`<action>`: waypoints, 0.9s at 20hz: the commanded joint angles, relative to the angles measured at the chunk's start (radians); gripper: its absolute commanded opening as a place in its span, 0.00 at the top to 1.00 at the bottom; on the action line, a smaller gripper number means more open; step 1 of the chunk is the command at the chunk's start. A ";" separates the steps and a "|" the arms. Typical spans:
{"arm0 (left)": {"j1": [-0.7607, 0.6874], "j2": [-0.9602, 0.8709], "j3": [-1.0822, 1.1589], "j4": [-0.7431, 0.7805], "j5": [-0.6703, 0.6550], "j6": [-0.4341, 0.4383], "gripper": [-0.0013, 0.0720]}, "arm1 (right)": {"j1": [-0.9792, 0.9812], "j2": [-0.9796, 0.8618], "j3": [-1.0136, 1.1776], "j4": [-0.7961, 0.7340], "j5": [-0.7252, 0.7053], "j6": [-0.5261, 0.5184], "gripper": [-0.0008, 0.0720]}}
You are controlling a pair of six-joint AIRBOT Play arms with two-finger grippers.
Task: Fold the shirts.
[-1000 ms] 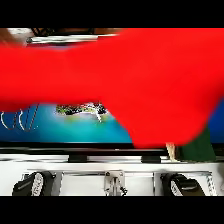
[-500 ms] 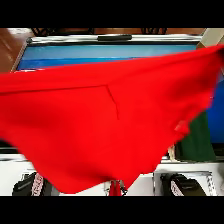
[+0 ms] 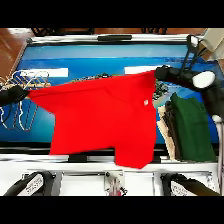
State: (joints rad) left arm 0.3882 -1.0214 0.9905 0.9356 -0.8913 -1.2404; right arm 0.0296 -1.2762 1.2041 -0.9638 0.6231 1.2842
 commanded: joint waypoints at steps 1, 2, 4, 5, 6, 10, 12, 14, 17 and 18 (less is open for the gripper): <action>-0.091 -0.277 0.064 -0.040 0.274 0.029 0.93 | 0.000 -0.196 -0.020 0.179 -0.257 -0.056 0.90; -0.116 -0.338 0.096 -0.040 0.298 0.029 0.93 | 0.006 -0.226 -0.020 0.175 -0.269 -0.062 0.90; -0.168 -0.443 0.151 -0.040 0.336 0.028 0.93 | 0.023 -0.275 -0.020 0.171 -0.293 -0.105 0.90; -0.187 -0.478 0.168 -0.040 0.351 0.028 0.93 | 0.037 -0.293 -0.020 0.170 -0.299 -0.122 0.90; -0.201 -0.503 0.179 -0.039 0.362 0.029 0.93 | 0.046 -0.303 -0.020 0.169 -0.301 -0.132 0.90; -0.199 -0.526 0.182 -0.035 0.345 0.029 0.93 | 0.033 -0.288 -0.020 0.132 -0.258 -0.142 0.90; -0.182 -0.528 0.182 -0.035 0.274 0.028 0.93 | 0.001 -0.263 -0.020 0.105 -0.181 -0.137 0.90; -0.177 -0.539 0.182 -0.035 0.175 0.028 0.93 | -0.024 -0.254 -0.020 0.104 -0.070 -0.101 0.90; -0.179 -0.575 0.180 -0.035 0.069 0.005 0.93 | -0.011 -0.278 -0.020 -0.008 0.085 0.017 0.90; -0.181 -0.585 0.179 -0.035 0.056 -0.010 0.93 | -0.001 -0.287 -0.020 -0.043 0.113 0.069 0.90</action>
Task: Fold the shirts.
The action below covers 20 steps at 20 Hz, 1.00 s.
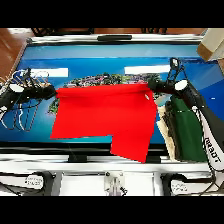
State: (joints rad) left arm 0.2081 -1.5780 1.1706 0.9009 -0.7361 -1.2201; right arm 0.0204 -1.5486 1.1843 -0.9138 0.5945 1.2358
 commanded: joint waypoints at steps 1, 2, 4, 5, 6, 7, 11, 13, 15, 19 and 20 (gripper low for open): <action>-0.001 -0.033 -0.001 0.000 -0.109 -0.033 0.93 | 0.014 -0.021 0.000 -0.114 0.160 0.154 0.90; -0.001 -0.035 -0.001 0.000 -0.114 -0.033 0.93 | 0.014 -0.024 0.000 -0.137 0.171 0.187 0.90; -0.001 -0.035 -0.001 0.000 -0.117 -0.034 0.93 | 0.014 -0.025 0.000 -0.177 0.189 0.237 0.90; -0.001 -0.035 -0.001 0.001 -0.126 -0.034 0.93 | 0.014 -0.025 0.000 -0.204 0.206 0.257 0.90; -0.001 -0.035 -0.001 0.010 -0.131 -0.043 0.93 | 0.014 -0.025 0.000 -0.244 0.222 0.295 0.90; -0.001 -0.035 -0.001 0.020 -0.138 -0.068 0.93 | 0.014 -0.025 0.000 -0.276 0.230 0.330 0.90; -0.001 -0.035 -0.001 0.064 -0.148 -0.068 0.93 | 0.014 -0.026 0.000 -0.286 0.239 0.355 0.90; 0.000 -0.035 -0.001 0.095 -0.148 -0.093 0.93 | 0.012 -0.025 0.000 -0.293 0.239 0.387 0.90; -0.003 -0.035 -0.001 0.119 -0.152 -0.120 0.93 | 0.012 -0.026 0.000 -0.299 0.236 0.418 0.90; -0.013 -0.039 0.000 0.120 -0.156 -0.120 0.93 | 0.023 -0.026 0.000 -0.300 0.261 0.421 0.86; -0.013 -0.039 0.000 0.120 -0.166 -0.120 0.92 | 0.023 -0.025 0.000 -0.298 0.266 0.421 0.72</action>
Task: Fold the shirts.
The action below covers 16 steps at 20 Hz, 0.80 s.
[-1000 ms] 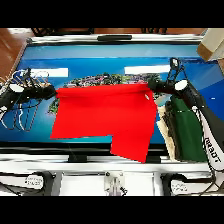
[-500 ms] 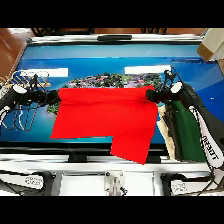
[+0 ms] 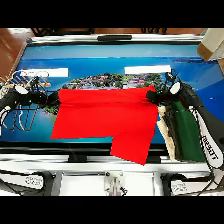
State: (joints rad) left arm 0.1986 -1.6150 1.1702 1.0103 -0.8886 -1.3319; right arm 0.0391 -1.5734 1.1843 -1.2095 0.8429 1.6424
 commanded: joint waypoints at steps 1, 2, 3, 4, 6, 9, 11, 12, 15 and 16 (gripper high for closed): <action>-0.003 -0.001 0.003 0.010 -0.023 -0.008 0.77 | 0.004 0.005 0.000 0.008 0.026 0.013 0.49; 0.001 0.000 0.018 0.010 -0.059 -0.009 0.50 | 0.000 0.021 0.001 0.019 0.041 0.006 0.43; 0.010 0.000 0.045 0.011 -0.118 -0.008 0.25 | -0.001 0.050 0.001 0.023 0.057 -0.010 0.43; 0.025 0.004 0.074 0.011 -0.181 -0.007 0.25 | -0.001 0.092 0.001 0.017 0.082 -0.033 0.43; 0.074 0.021 0.126 0.027 -0.327 -0.008 0.37 | -0.008 0.178 0.001 -0.013 0.172 -0.051 0.36; 0.153 0.068 0.103 0.136 -0.517 -0.047 0.39 | -0.039 0.255 0.000 -0.029 0.376 -0.083 0.23; 0.199 0.111 0.023 0.158 -0.580 -0.045 0.33 | -0.044 0.275 0.000 -0.013 0.500 -0.117 0.23; 0.218 0.144 -0.041 0.156 -0.575 -0.040 0.33 | -0.044 0.280 0.000 0.008 0.547 -0.128 0.23; 0.235 0.229 -0.204 0.130 -0.533 0.017 0.25 | -0.041 0.294 0.000 0.097 0.610 -0.136 0.23; 0.235 0.245 -0.237 0.131 -0.533 0.039 0.25 | -0.041 0.300 0.000 0.115 0.609 -0.136 0.23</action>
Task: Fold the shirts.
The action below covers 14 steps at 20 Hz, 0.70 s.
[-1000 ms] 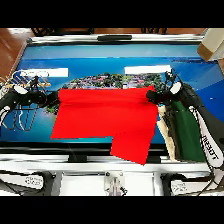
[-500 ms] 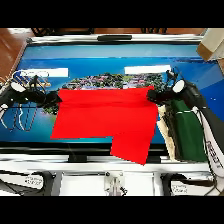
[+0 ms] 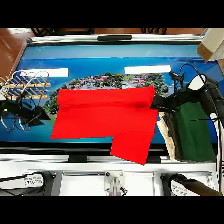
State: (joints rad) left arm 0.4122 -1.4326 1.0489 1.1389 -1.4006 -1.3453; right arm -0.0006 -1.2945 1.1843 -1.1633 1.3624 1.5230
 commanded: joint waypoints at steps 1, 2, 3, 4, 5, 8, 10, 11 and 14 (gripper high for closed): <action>0.022 0.072 -0.133 0.003 -0.021 0.063 0.25 | -0.002 0.026 0.000 0.079 0.090 -0.016 0.23; 0.022 0.075 -0.140 0.003 -0.021 0.078 0.25 | -0.002 0.027 0.000 0.082 0.091 -0.016 0.23; 0.022 0.075 -0.141 0.003 -0.015 0.083 0.25 | 0.001 0.027 0.000 0.082 0.099 -0.014 0.23; 0.022 0.075 -0.141 0.003 0.003 0.089 0.25 | 0.001 0.027 0.000 0.082 0.104 -0.013 0.23; 0.022 0.075 -0.141 0.003 0.024 0.089 0.25 | 0.005 0.027 0.000 0.082 0.105 -0.009 0.23; 0.019 0.072 -0.141 0.003 0.086 0.089 0.25 | 0.029 0.027 0.000 0.078 0.095 -0.009 0.23; 0.011 0.062 -0.149 0.002 0.093 0.097 0.25 | 0.053 0.027 0.000 0.069 0.080 -0.009 0.23; 0.007 0.058 -0.162 0.003 0.092 0.097 0.25 | 0.065 0.027 0.000 0.058 0.073 -0.010 0.23; 0.005 0.057 -0.219 0.010 0.119 0.108 0.25 | 0.072 0.027 0.000 0.036 0.078 -0.009 0.23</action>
State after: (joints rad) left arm 0.4206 -1.3727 0.8684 1.1439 -1.3125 -1.2480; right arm 0.0593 -1.2686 1.1843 -1.1080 1.4403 1.5135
